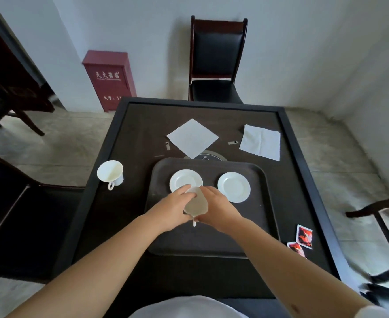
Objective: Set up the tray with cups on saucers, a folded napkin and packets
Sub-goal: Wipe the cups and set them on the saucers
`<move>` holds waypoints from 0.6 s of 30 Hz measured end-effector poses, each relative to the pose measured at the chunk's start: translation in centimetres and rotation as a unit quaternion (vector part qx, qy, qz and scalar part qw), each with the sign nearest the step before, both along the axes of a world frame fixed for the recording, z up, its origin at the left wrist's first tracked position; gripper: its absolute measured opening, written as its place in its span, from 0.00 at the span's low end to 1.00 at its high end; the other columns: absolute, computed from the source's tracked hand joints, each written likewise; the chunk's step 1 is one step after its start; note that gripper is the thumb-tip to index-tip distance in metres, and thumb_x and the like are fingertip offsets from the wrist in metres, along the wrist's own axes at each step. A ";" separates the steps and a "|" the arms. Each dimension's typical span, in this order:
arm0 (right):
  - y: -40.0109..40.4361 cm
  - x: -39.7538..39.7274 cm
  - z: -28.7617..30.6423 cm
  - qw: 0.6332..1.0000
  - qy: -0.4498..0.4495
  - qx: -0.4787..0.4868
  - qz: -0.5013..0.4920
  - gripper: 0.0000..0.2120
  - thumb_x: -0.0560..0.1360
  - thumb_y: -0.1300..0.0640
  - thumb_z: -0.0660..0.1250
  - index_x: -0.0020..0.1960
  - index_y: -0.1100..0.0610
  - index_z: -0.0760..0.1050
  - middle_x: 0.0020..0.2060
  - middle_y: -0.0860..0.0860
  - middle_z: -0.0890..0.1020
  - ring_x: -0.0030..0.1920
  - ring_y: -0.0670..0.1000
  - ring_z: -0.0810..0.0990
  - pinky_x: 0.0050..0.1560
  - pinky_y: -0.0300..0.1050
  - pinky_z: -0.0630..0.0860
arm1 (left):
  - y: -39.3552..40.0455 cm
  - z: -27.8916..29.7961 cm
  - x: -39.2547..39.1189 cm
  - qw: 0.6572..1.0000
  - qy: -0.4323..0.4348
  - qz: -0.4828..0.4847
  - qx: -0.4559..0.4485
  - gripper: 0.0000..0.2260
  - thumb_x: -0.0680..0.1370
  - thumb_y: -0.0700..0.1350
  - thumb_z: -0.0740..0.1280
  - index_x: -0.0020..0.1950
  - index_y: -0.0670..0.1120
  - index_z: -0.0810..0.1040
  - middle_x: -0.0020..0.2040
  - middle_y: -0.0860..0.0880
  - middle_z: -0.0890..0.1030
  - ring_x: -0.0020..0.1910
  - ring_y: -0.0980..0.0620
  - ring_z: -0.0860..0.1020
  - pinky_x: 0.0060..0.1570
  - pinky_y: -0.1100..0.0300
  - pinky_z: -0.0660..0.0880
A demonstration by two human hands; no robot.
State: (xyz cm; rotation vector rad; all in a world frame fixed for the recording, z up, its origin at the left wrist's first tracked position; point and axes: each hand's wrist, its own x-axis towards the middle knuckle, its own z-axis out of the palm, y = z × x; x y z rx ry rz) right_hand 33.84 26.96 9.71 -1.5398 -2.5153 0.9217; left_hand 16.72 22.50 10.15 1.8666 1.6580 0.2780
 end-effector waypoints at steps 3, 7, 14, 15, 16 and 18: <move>-0.1 2.7 0.3 1.000 0.006 0.007 -0.024 0.41 0.65 0.47 0.79 0.72 0.52 0.64 0.67 0.48 0.72 0.67 0.51 0.70 0.65 0.42 0.65 | 0.8 0.2 2.5 1.000 0.001 -0.019 0.005 0.29 0.75 0.51 0.72 0.73 0.54 0.66 0.79 0.53 0.56 0.74 0.48 0.63 0.66 0.53 0.66; 0.6 6.0 0.9 0.999 0.003 -0.012 -0.045 0.43 0.65 0.49 0.79 0.73 0.54 0.62 0.69 0.50 0.69 0.69 0.53 0.69 0.66 0.44 0.66 | 1.9 0.1 5.6 0.999 -0.010 -0.035 0.011 0.29 0.74 0.50 0.73 0.73 0.54 0.67 0.78 0.53 0.57 0.74 0.48 0.62 0.66 0.55 0.65; 2.7 10.1 0.7 0.998 -0.018 -0.037 -0.056 0.47 0.67 0.49 0.78 0.77 0.57 0.55 0.74 0.51 0.63 0.72 0.52 0.65 0.68 0.42 0.62 | 4.7 -1.0 9.3 0.999 -0.010 -0.047 -0.010 0.31 0.75 0.51 0.72 0.75 0.53 0.64 0.79 0.55 0.56 0.73 0.49 0.63 0.67 0.53 0.66; 3.1 10.5 0.5 0.997 -0.015 -0.043 -0.061 0.48 0.67 0.50 0.78 0.77 0.57 0.55 0.74 0.51 0.63 0.72 0.52 0.65 0.68 0.42 0.62 | 5.1 -1.2 9.6 0.999 -0.013 -0.046 -0.016 0.32 0.75 0.51 0.72 0.75 0.53 0.63 0.79 0.56 0.56 0.73 0.49 0.63 0.67 0.53 0.66; 3.6 10.8 0.3 0.997 -0.013 -0.049 -0.066 0.48 0.67 0.50 0.78 0.77 0.57 0.55 0.74 0.50 0.63 0.71 0.52 0.65 0.68 0.42 0.63 | 5.6 -1.5 9.9 0.999 -0.018 -0.044 -0.021 0.33 0.75 0.51 0.72 0.76 0.53 0.62 0.79 0.56 0.55 0.73 0.50 0.63 0.67 0.52 0.66; 4.6 11.4 -0.1 0.996 -0.012 -0.059 -0.072 0.48 0.66 0.50 0.79 0.78 0.56 0.55 0.74 0.50 0.63 0.72 0.52 0.65 0.68 0.42 0.63 | 6.6 -1.9 10.5 0.998 -0.025 -0.040 -0.028 0.34 0.74 0.51 0.72 0.77 0.54 0.60 0.79 0.57 0.55 0.73 0.50 0.63 0.67 0.52 0.67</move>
